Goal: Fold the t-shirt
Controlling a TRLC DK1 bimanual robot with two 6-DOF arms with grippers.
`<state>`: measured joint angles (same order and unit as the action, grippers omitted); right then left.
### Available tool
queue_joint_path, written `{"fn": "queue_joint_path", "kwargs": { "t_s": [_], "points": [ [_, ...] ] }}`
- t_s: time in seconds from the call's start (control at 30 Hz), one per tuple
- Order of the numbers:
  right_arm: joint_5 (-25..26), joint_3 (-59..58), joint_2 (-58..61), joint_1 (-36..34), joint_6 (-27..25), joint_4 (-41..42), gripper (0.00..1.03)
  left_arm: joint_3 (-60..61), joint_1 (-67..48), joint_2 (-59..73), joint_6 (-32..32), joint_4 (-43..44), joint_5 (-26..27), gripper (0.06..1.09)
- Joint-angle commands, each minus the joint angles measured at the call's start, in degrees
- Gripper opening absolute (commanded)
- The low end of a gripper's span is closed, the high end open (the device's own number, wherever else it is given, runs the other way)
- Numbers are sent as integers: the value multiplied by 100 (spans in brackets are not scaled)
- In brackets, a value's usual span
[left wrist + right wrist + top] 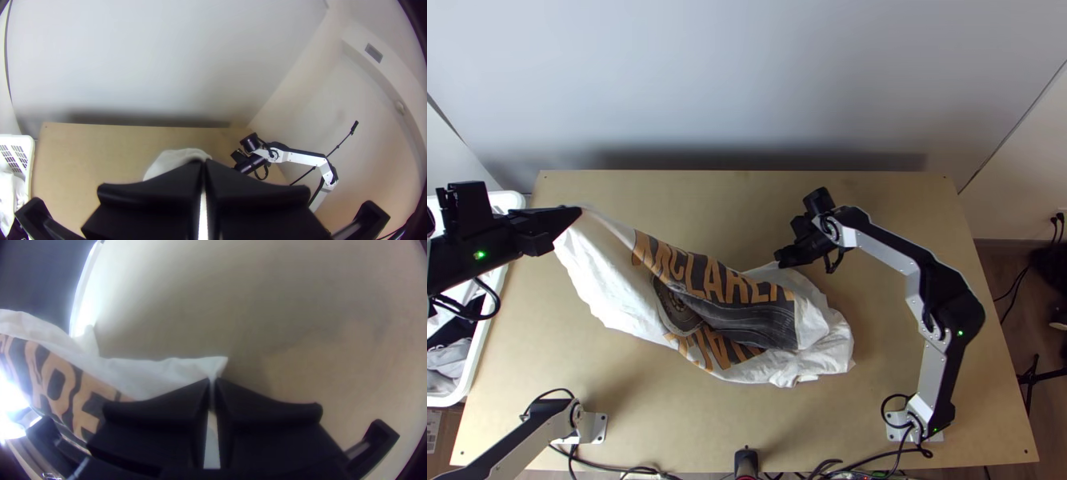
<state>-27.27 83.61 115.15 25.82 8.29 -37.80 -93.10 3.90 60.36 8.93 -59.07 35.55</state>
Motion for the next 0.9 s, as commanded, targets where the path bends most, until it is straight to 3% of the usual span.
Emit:
{"fn": "queue_joint_path", "kwargs": {
  "t_s": [0.0,0.1,0.33,0.5,0.67,0.87],
  "points": [
    [477,-56,-1179,-86,-38,256,3,-6,67,-42,-40,-8,-4,9],
    [1092,-3,-2181,-60,-109,660,3,-138,172,-24,-163,18,-66,9],
    [1892,305,-3737,-78,-311,853,3,-323,243,354,-699,255,-751,9],
    [2252,182,-4510,-139,-469,853,3,-200,823,811,-902,466,-892,9],
    [2463,217,-5134,-227,-539,1082,3,-578,840,960,-902,554,-1454,9],
    [2683,393,-5556,-332,-742,1398,3,-1518,700,785,-480,923,-1490,9]
  ]
}}
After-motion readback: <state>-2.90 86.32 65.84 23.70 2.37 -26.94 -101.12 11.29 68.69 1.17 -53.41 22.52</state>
